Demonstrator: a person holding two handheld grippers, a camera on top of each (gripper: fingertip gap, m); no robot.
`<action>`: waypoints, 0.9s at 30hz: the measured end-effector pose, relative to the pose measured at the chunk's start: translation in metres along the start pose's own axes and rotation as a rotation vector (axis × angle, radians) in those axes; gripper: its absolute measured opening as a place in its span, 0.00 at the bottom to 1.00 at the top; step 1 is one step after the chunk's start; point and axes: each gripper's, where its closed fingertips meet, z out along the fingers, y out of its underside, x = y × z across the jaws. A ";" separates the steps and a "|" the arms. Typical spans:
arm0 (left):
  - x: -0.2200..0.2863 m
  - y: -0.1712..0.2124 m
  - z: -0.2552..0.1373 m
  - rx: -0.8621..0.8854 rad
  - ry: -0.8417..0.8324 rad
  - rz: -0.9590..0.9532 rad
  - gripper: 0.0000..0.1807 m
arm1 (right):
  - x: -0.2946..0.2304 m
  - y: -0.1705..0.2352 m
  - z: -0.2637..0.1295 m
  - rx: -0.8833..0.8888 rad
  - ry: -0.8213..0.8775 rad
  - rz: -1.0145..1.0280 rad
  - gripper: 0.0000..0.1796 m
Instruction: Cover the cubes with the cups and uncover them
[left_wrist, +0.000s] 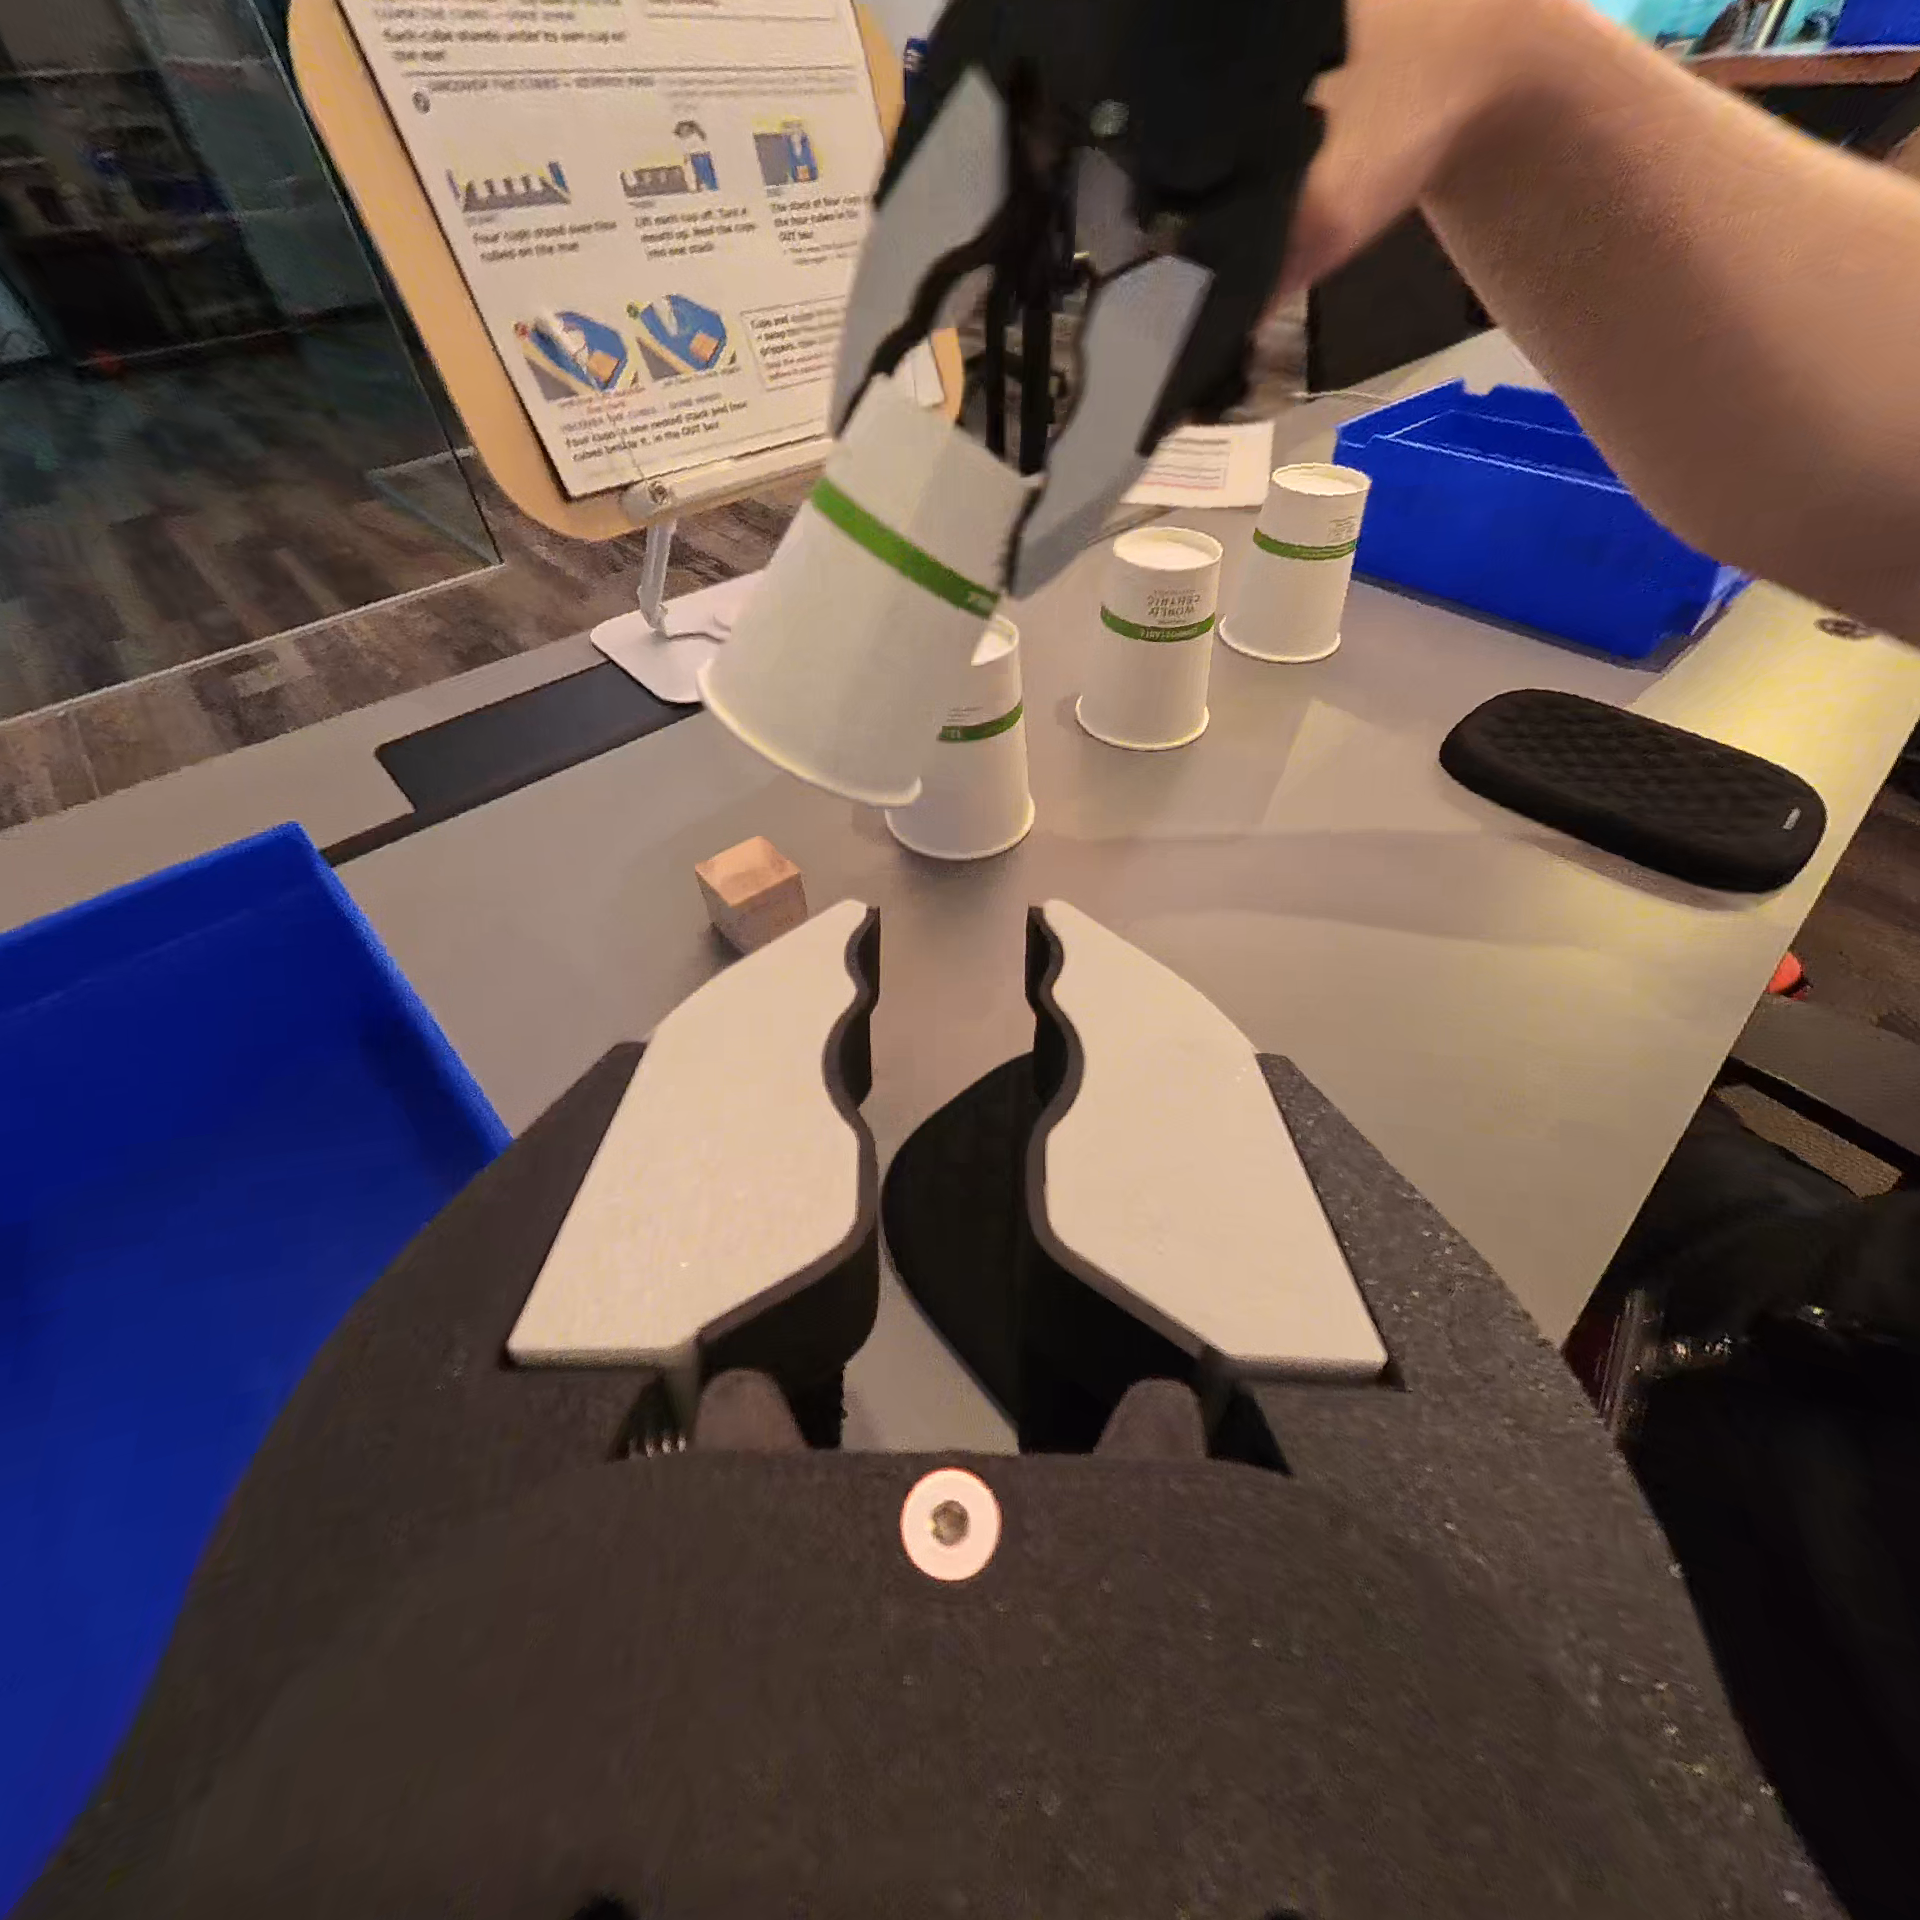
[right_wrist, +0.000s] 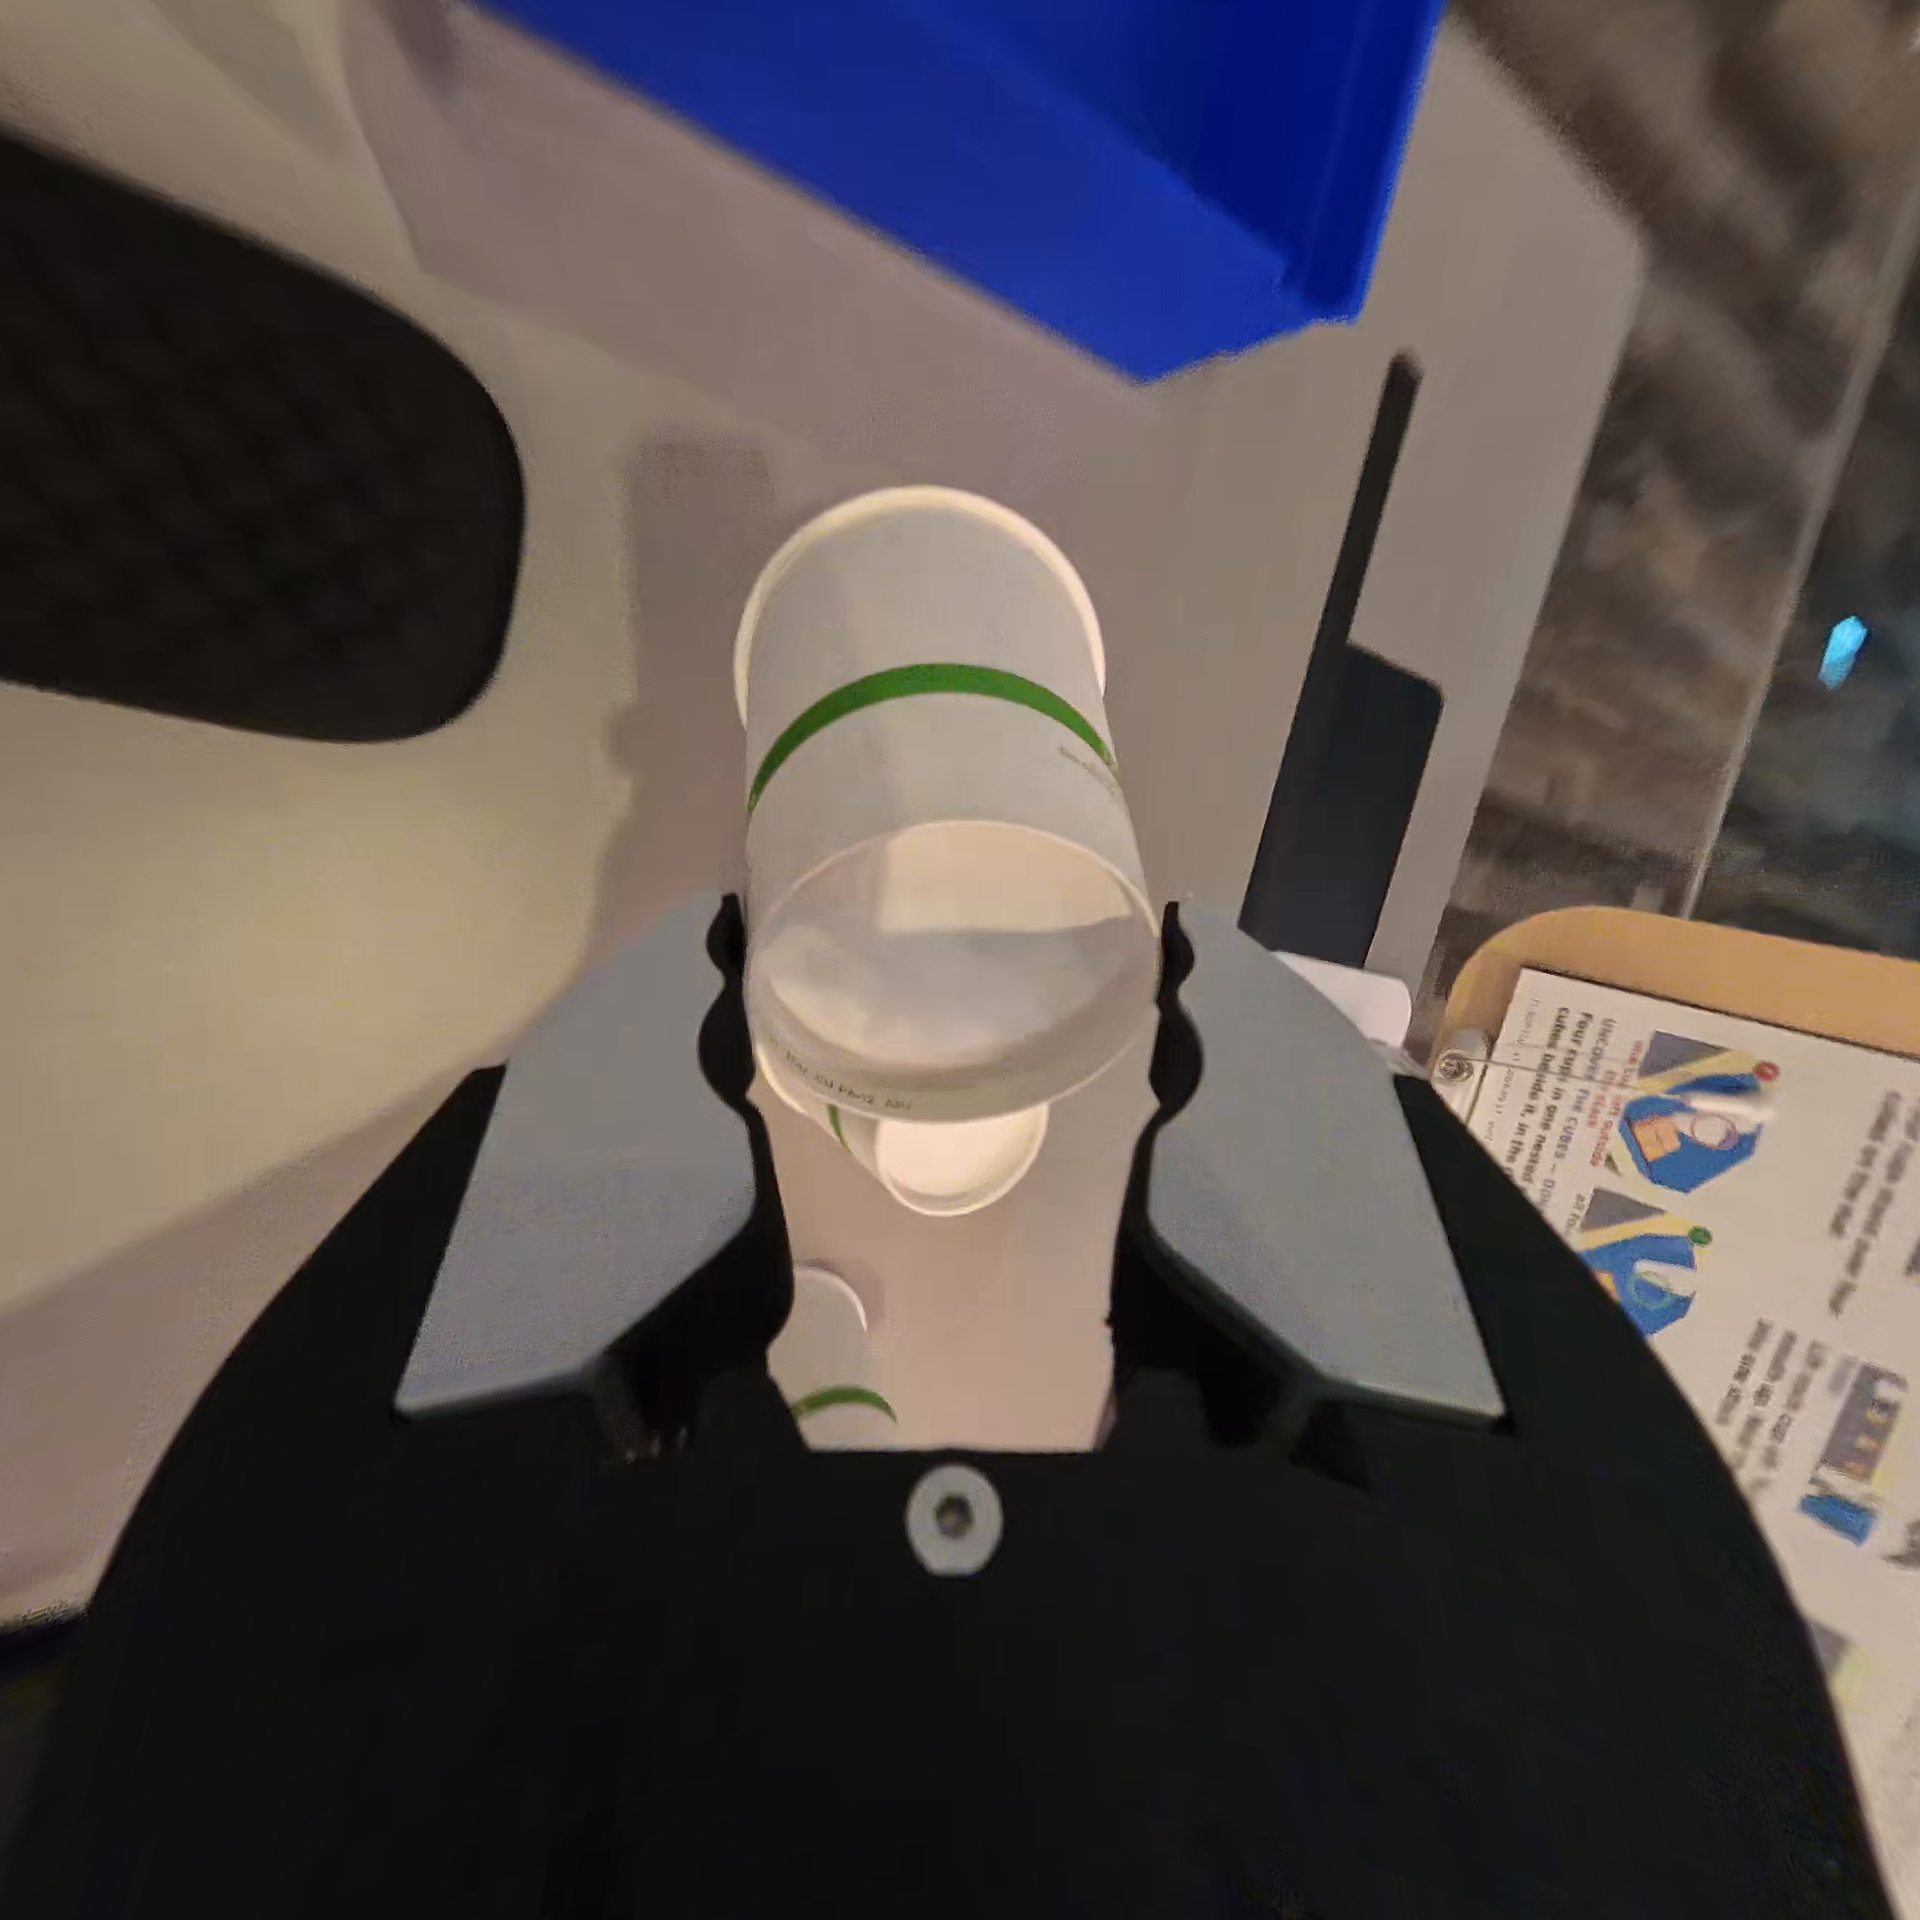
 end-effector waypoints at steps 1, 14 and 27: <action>0.000 0.002 -0.002 0.008 -0.004 -0.011 0.14 | 0.006 0.000 0.011 -0.066 -0.034 -0.016 0.42; 0.003 0.019 -0.030 0.052 0.025 -0.082 0.11 | 0.026 0.000 0.119 -0.381 -0.314 -0.030 0.42; 0.000 0.031 -0.022 0.028 0.045 -0.103 0.10 | 0.019 0.008 0.143 -0.447 -0.378 -0.028 0.42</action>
